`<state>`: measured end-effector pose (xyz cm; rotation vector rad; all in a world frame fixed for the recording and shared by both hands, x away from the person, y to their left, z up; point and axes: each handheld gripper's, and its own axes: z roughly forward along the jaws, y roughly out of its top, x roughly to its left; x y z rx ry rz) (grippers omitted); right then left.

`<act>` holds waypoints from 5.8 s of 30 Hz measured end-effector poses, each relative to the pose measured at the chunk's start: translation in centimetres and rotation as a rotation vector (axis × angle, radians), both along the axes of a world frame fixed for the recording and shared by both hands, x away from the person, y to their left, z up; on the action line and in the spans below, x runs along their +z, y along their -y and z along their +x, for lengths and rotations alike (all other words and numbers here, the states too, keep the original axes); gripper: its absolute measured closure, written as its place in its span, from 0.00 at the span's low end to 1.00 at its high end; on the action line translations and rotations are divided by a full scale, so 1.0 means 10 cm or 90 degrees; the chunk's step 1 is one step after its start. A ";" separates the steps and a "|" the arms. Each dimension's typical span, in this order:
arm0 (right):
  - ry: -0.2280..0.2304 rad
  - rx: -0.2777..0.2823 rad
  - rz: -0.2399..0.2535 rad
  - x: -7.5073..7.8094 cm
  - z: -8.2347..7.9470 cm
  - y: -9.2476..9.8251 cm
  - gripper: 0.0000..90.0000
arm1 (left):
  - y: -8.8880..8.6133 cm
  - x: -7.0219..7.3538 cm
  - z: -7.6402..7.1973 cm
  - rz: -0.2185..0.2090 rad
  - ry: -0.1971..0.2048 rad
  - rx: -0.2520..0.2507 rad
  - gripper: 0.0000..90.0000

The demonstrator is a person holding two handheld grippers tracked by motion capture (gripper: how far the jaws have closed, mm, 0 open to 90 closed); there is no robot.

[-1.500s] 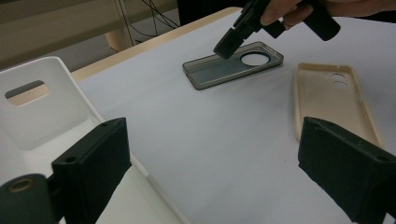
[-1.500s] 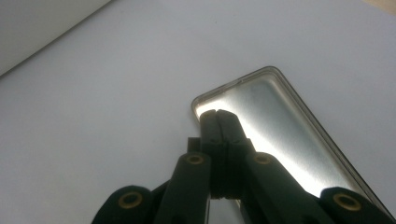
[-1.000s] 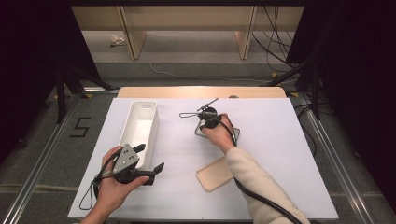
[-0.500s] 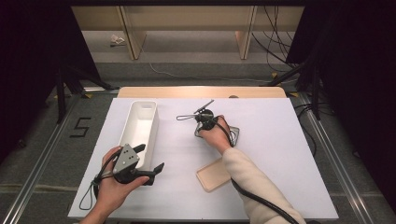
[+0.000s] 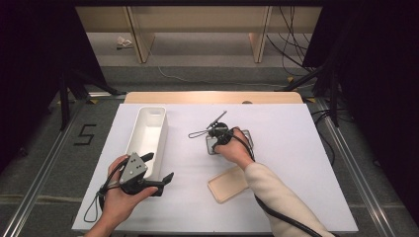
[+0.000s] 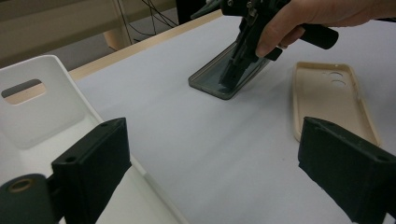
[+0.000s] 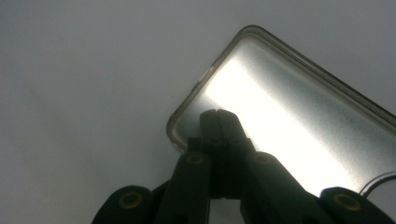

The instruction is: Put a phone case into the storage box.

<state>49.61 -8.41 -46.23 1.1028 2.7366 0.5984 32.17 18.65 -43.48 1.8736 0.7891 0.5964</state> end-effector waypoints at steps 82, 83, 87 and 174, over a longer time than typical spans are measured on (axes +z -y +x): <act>0.140 -0.057 0.148 0.48 -0.55 1.32 0.24 | 0.01 0.00 -0.01 0.004 -0.001 0.000 0.09; 0.139 -0.061 0.153 0.48 -0.56 1.34 0.24 | 0.01 0.00 -0.01 0.003 -0.001 0.000 0.10; 0.140 -0.075 0.161 0.49 -0.58 1.36 0.22 | 0.02 0.00 -0.01 0.004 -0.002 -0.001 0.10; -0.117 0.128 -0.222 0.08 -0.23 -0.23 0.65 | 0.03 0.00 -0.01 0.002 0.001 -0.010 0.10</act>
